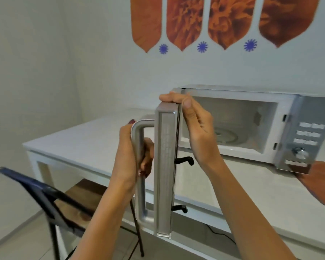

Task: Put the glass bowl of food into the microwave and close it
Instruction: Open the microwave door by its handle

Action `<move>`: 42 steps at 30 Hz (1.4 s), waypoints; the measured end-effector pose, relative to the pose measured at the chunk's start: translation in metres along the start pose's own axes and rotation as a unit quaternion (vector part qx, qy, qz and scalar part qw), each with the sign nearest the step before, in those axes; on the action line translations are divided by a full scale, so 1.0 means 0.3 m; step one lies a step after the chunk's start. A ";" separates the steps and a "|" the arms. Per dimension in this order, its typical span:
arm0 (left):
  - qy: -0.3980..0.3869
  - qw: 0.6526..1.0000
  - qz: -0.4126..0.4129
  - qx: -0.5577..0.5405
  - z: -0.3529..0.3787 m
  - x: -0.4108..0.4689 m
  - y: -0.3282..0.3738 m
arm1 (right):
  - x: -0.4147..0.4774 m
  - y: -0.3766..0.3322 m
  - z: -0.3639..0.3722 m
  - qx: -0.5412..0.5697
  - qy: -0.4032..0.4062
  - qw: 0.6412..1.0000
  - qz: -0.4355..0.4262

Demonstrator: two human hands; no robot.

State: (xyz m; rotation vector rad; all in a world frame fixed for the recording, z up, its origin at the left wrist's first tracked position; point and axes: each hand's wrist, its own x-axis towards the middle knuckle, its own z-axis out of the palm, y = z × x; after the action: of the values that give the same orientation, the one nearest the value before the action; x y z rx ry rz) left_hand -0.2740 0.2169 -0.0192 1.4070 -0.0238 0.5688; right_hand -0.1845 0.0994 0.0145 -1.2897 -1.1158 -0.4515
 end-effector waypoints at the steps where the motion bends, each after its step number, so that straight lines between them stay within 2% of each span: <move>1: 0.053 0.998 0.036 0.019 -0.009 -0.007 -0.004 | -0.003 0.007 0.024 -0.010 -0.002 1.000 -0.013; 4: 0.199 0.956 0.191 0.094 -0.029 -0.026 -0.005 | -0.008 0.033 0.089 -0.037 -0.011 0.999 -0.036; 6: 0.223 0.922 0.276 0.158 -0.043 -0.027 0.004 | -0.005 0.045 0.118 -0.053 -0.019 0.998 -0.043; 10: 0.208 0.875 0.340 0.274 -0.078 -0.014 0.035 | 0.000 0.069 0.179 -0.050 -0.043 0.996 -0.057; 16: 0.241 0.825 0.389 0.332 -0.125 -0.007 0.035 | -0.005 0.111 0.238 -0.046 -0.066 0.995 -0.065; 29: 0.253 0.829 0.377 0.327 -0.133 0.009 0.029 | 0.000 0.125 0.259 -0.061 -0.079 0.993 -0.063; 31: 0.275 0.814 0.388 0.333 -0.120 0.006 0.030 | -0.002 0.111 0.245 -0.061 -0.081 0.993 -0.059; 34: 0.327 0.769 0.444 0.324 -0.086 -0.005 0.025 | -0.018 0.090 0.215 -0.067 -0.073 0.994 -0.051; 36: 0.325 0.742 0.487 0.326 -0.055 -0.010 0.014 | -0.038 0.079 0.182 -0.076 -0.045 0.994 -0.057; 38: 0.288 0.733 0.521 0.329 -0.009 -0.010 -0.004 | -0.063 0.070 0.134 -0.096 0.009 0.992 -0.080; 40: 0.241 0.743 0.536 0.319 0.058 -0.010 -0.035 | -0.089 0.065 0.065 -0.134 0.074 0.983 -0.105; 42: 0.201 0.771 0.526 0.297 0.128 -0.009 -0.072 | -0.111 0.063 -0.012 -0.182 0.130 0.967 -0.122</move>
State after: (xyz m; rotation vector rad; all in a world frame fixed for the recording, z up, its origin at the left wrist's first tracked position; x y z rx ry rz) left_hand -0.2560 0.1791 -0.0329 1.7814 -0.3326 1.9526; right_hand -0.1828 0.0916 -0.0230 -1.3631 -0.9986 -1.0185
